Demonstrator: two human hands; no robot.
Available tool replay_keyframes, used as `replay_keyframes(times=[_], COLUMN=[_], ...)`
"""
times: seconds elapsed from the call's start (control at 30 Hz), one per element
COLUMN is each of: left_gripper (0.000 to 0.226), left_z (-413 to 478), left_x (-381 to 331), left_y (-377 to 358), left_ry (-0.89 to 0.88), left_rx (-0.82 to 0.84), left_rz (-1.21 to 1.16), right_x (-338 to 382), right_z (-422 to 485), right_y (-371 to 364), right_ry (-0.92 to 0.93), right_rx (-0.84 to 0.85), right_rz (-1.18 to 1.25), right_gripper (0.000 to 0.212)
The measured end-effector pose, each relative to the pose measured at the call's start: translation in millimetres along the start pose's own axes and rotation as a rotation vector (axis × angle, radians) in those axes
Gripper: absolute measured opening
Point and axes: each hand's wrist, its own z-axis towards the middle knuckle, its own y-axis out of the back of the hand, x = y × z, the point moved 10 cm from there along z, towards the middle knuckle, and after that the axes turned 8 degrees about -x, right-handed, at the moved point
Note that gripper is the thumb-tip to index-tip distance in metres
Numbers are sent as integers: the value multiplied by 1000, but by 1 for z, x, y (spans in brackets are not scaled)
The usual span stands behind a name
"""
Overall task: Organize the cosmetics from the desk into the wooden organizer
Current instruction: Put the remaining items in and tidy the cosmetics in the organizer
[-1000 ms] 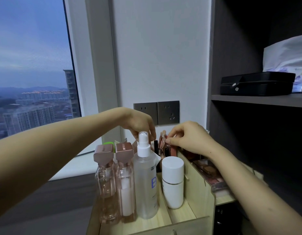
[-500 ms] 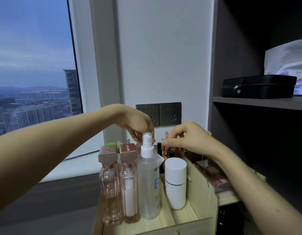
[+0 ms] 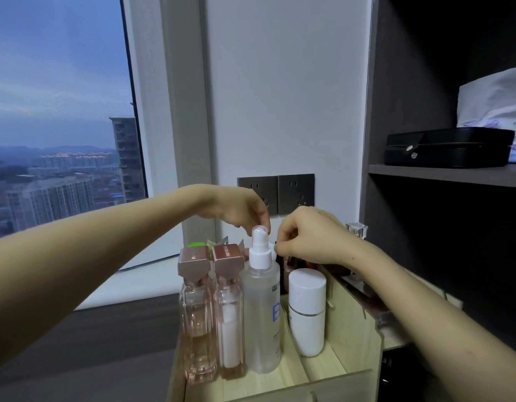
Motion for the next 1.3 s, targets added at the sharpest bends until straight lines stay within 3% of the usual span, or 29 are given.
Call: replay_keyframes(times=[0.3,0.4,0.5,0.7,0.83,0.93,1.3], left_gripper=[22,20,25,24,31,24,29], left_z=[-1,-3,-5,-6,-5,-4,8], left_x=[6,4,5,7,-1,-5,-5], left_y=[-7,-9,-10,-11,-11,-14,-31], left_ry=[26,22,24,52,47,39,65], left_rx=[12,6,18,20,38,78,209], left_rz=[-40,-51,-72,-84,-48,-21,115], right_x=[16,13,3,-12,-4,-2,-23], right_z=[8,7,11,10,6,11,21], right_y=[-6,-6,5,10,-6,-8,-14], right_ry=[16,16,11,41,94,141,70], right_rx=[104,146,76,55,97,46,7], right_rz=[-13,14,73,43,51,-95,-4], right_gripper=[29,24,9,5,21,11,14])
